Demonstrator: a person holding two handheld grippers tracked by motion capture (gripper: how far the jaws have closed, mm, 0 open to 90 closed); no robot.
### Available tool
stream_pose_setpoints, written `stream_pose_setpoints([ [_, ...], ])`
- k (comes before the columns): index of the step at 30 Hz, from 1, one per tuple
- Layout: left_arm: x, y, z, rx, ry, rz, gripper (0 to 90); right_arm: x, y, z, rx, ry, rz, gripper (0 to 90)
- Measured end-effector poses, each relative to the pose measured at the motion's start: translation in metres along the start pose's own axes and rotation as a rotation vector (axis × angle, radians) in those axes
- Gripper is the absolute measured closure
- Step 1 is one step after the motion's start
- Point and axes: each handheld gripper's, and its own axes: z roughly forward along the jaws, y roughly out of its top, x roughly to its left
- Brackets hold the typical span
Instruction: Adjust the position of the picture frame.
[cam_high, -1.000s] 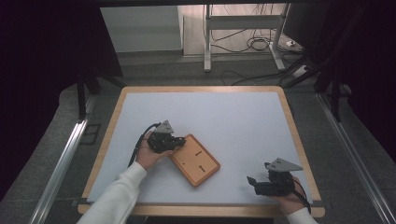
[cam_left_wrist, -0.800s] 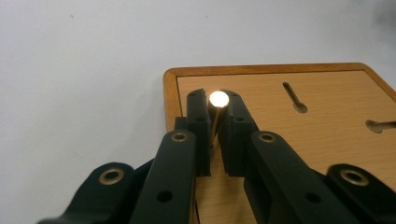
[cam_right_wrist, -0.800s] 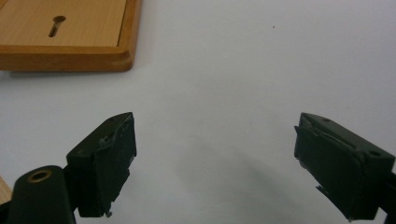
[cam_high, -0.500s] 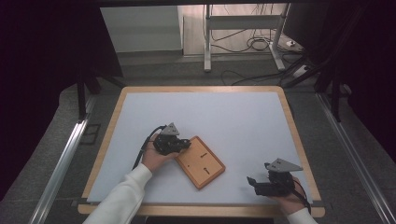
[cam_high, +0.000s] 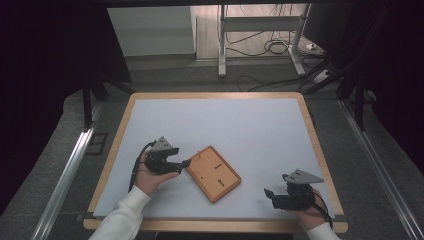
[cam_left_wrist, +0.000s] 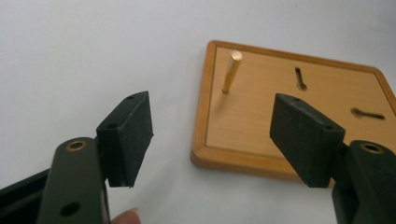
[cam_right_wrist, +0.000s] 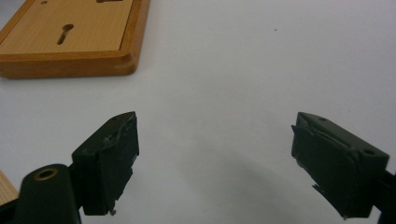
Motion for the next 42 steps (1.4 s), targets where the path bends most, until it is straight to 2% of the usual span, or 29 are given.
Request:
stream_pose_setpoints([
  [5, -0.007, -0.006, -0.004, 0.009, 0.012, 0.021, 29.3, -0.001, 0.001, 0.000, -0.010, 0.008, 0.023, 17.9],
  [13, -0.003, -0.009, -0.006, 0.010, 0.001, 0.010, 28.8, -0.002, 0.007, 0.000, -0.006, -0.003, 0.031, 27.7],
  [15, -0.003, -0.009, -0.006, 0.012, -0.001, 0.014, 28.8, -0.002, 0.008, 0.002, -0.003, 0.003, 0.030, 33.0],
  [16, -0.003, -0.009, -0.006, 0.014, -0.004, 0.015, 28.8, -0.001, 0.010, 0.004, 0.003, -0.005, 0.030, 38.5],
  [17, -0.003, -0.010, -0.006, 0.015, -0.004, 0.016, 28.8, -0.001, 0.010, 0.004, 0.003, -0.005, 0.030, 38.5],
  [18, -0.003, -0.010, -0.006, 0.014, 0.000, 0.015, 28.7, 0.000, 0.014, 0.006, 0.003, -0.020, 0.026, 43.9],
  [19, -0.003, -0.011, -0.006, 0.014, 0.006, 0.012, 28.7, 0.000, 0.014, 0.006, 0.003, -0.020, 0.026, 43.9],
  [21, -0.005, -0.013, -0.008, 0.006, 0.013, 0.006, 28.4, 0.001, 0.020, 0.009, 0.002, -0.015, 0.017, 49.3],
  [24, -0.006, -0.015, -0.012, 0.002, 0.009, 0.020, 28.3, 0.002, 0.027, 0.012, 0.006, -0.007, 0.010, 59.6],
  [25, -0.006, -0.015, -0.013, 0.002, 0.009, 0.021, 28.2, 0.002, 0.031, 0.015, 0.010, 0.008, 0.004, 70.2],
  [26, -0.006, -0.016, -0.013, 0.000, 0.006, 0.016, 28.2, 0.002, 0.031, 0.015, 0.010, 0.008, 0.004, 70.2],
  [27, -0.005, -0.017, -0.014, 0.002, 0.003, 0.013, 28.1, 0.003, 0.035, 0.016, 0.007, 0.009, 0.008, 80.8],
  [28, -0.004, -0.017, -0.014, 0.004, 0.001, 0.011, 28.1, 0.003, 0.035, 0.016, 0.007, 0.009, 0.008, 80.8],
  [31, -0.003, -0.019, -0.014, 0.010, -0.002, 0.006, 28.0, 0.003, 0.044, 0.020, 0.011, 0.022, 0.007, 88.7],
  [34, -0.005, -0.021, -0.014, 0.009, -0.005, -0.002, 28.1, 0.004, 0.050, 0.028, 0.025, 0.037, -0.008, 90.0],
  [36, -0.005, -0.022, -0.014, 0.010, -0.003, 0.001, 28.1, 0.007, 0.049, 0.036, 0.049, 0.051, -0.037, 90.0],
  [42, -0.003, -0.024, -0.011, 0.028, -0.006, -0.010, 28.1, 0.011, 0.047, 0.042, 0.075, 0.078, -0.050, 90.0],
])
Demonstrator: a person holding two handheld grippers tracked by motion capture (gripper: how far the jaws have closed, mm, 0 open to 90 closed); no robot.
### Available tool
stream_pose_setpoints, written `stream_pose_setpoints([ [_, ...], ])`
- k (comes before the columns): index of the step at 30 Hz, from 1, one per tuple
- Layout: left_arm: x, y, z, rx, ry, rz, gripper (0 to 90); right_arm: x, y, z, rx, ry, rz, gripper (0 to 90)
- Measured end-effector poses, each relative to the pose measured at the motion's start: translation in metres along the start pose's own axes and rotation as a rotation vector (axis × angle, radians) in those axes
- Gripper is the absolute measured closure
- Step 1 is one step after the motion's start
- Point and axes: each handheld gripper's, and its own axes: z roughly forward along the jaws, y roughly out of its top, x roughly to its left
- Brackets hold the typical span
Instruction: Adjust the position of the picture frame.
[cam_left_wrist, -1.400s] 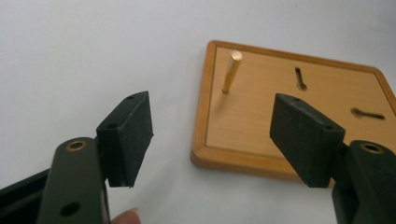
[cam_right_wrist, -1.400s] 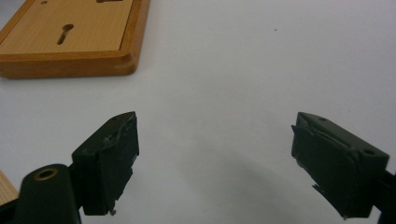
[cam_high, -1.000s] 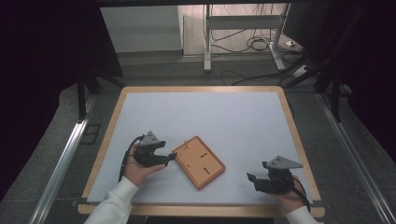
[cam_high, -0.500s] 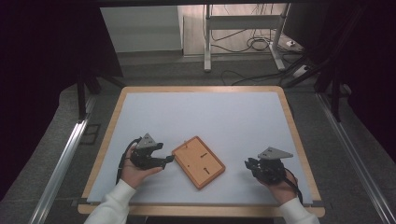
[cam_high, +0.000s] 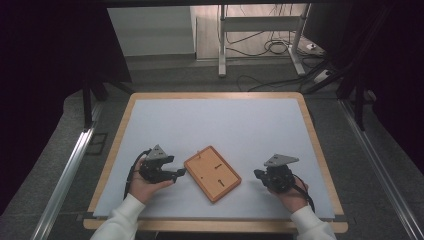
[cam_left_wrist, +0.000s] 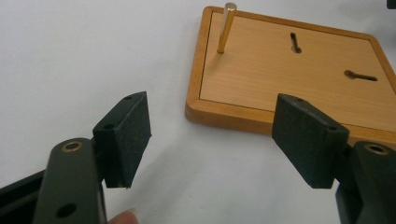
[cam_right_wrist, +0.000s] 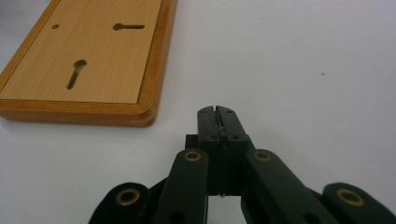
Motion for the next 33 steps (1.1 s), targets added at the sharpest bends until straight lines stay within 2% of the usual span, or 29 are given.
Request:
stream_pose_setpoints([
  [5, 0.000, 0.000, -0.001, -0.009, 0.005, -0.006, 28.2, 0.007, 0.002, 0.009, 0.025, 0.022, -0.016, 90.0],
  [7, 0.000, 0.000, -0.002, -0.009, 0.003, -0.007, 28.2, 0.013, 0.005, 0.016, 0.036, 0.039, -0.038, 90.0],
  [18, 0.005, -0.001, -0.003, -0.009, 0.000, -0.019, 28.2, 0.023, 0.008, 0.033, 0.073, 0.061, -0.063, 90.0],
  [22, 0.004, -0.001, -0.003, -0.008, -0.002, -0.017, 28.3, 0.025, 0.008, 0.033, 0.080, 0.056, -0.078, 90.0],
  [33, 0.006, -0.001, -0.002, -0.005, -0.007, -0.024, 28.6, 0.026, 0.006, 0.032, 0.084, 0.053, -0.067, 90.0],
])
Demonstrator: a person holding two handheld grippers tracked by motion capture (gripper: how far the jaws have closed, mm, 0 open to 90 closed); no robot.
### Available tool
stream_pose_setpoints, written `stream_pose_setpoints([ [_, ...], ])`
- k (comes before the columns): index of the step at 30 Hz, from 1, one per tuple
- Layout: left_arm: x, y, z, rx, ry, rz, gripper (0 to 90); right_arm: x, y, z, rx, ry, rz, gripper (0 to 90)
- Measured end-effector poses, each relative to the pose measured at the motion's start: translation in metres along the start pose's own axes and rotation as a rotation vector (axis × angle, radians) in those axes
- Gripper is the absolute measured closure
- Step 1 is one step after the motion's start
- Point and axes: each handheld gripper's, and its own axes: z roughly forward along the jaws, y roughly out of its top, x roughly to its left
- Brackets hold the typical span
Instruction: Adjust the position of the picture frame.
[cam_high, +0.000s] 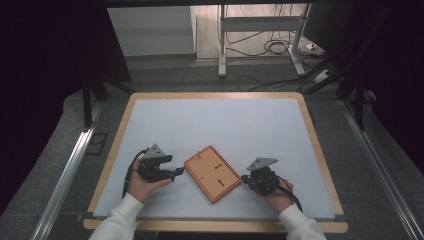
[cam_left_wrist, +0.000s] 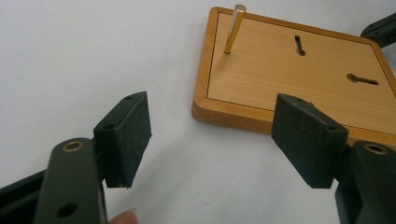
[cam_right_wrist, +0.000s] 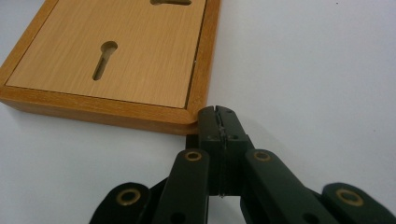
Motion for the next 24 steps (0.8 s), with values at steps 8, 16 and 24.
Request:
stream_pose_setpoints([
  [8, 0.001, 0.000, 0.001, 0.004, 0.001, -0.001, 28.6, 0.003, -0.001, -0.001, 0.004, 0.018, -0.005, 90.0],
  [16, 0.003, -0.001, 0.001, 0.006, 0.005, -0.004, 28.8, 0.013, -0.001, -0.002, 0.013, 0.044, -0.018, 90.0],
  [24, 0.004, -0.002, 0.001, 0.013, 0.003, -0.002, 28.7, 0.021, -0.002, -0.002, 0.011, 0.071, -0.028, 90.0],
])
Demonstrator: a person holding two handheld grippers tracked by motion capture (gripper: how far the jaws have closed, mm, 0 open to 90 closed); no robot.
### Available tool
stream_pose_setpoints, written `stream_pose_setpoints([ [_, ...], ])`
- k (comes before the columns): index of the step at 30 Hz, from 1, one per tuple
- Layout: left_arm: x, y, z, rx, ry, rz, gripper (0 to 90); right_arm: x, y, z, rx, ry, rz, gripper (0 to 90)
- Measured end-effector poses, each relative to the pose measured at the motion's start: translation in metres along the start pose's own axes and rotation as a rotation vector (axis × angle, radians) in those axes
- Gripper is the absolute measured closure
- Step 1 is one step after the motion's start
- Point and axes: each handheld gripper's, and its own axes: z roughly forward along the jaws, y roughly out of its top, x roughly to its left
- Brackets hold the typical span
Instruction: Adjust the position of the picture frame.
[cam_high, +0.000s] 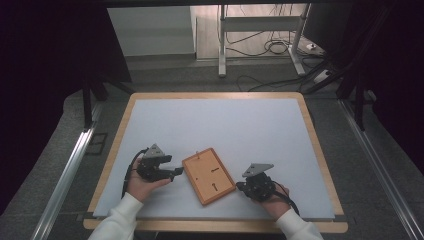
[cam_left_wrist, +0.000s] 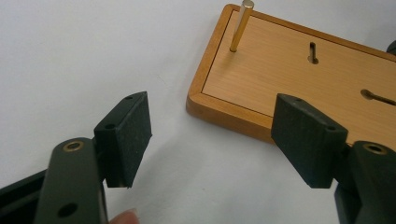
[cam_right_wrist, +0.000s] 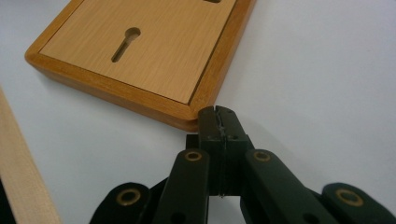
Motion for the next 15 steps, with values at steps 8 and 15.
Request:
stream_pose_setpoints([
  [8, 0.002, 0.000, -0.001, 0.001, 0.002, 0.000, 28.7, 0.014, 0.001, 0.002, 0.007, 0.041, -0.026, 90.0],
  [15, 0.002, 0.000, -0.001, 0.000, -0.001, -0.008, 28.7, 0.019, 0.003, 0.003, 0.004, 0.066, -0.031, 90.0],
])
